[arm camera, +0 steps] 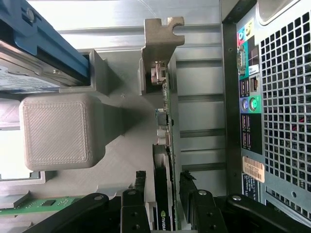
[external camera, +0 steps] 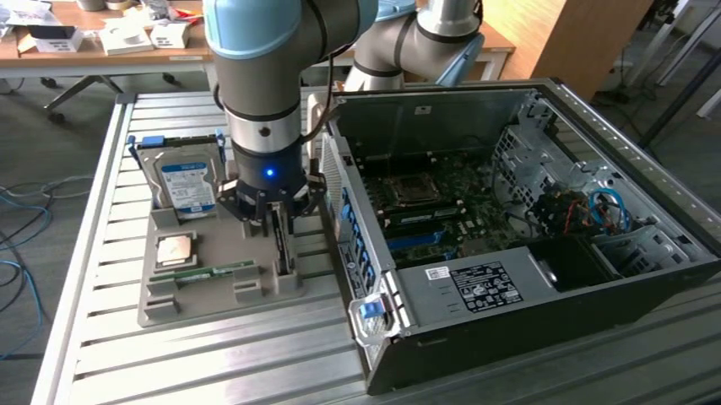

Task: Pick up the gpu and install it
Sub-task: 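Pick up the gpu and move the gpu toward the slot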

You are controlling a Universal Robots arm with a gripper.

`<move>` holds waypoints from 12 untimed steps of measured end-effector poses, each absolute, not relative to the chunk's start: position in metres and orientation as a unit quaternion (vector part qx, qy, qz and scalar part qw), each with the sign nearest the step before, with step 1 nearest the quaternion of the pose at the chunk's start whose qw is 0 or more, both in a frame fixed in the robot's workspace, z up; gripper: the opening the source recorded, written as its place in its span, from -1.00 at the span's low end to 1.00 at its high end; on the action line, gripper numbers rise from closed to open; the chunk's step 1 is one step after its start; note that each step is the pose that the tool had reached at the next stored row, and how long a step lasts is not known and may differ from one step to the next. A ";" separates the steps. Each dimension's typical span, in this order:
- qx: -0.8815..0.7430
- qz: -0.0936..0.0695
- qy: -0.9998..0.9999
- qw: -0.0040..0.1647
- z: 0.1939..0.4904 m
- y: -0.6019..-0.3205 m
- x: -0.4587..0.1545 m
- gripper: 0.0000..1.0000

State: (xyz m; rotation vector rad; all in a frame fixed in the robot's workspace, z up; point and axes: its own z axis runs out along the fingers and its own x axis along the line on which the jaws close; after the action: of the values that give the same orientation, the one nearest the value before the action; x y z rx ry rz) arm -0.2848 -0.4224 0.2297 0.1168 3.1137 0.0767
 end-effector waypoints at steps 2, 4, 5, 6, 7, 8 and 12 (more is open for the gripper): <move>0.037 0.025 0.999 0.012 0.230 -0.422 -0.285 -0.17; 0.037 0.025 0.999 0.012 0.230 -0.422 -0.285 -0.17; 0.037 0.025 0.999 0.012 0.230 -0.422 -0.285 -0.17; 0.037 0.025 0.999 0.012 0.230 -0.422 -0.285 -0.17; 0.037 0.025 0.999 0.012 0.230 -0.422 -0.285 -0.17; 0.037 0.025 0.999 0.012 0.230 -0.422 -0.285 -0.17; 0.037 0.025 0.999 0.012 0.230 -0.422 -0.285 -0.34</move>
State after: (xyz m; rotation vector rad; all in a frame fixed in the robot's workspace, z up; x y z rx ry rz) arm -0.2848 -0.4224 0.2297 0.1167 3.1137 0.0767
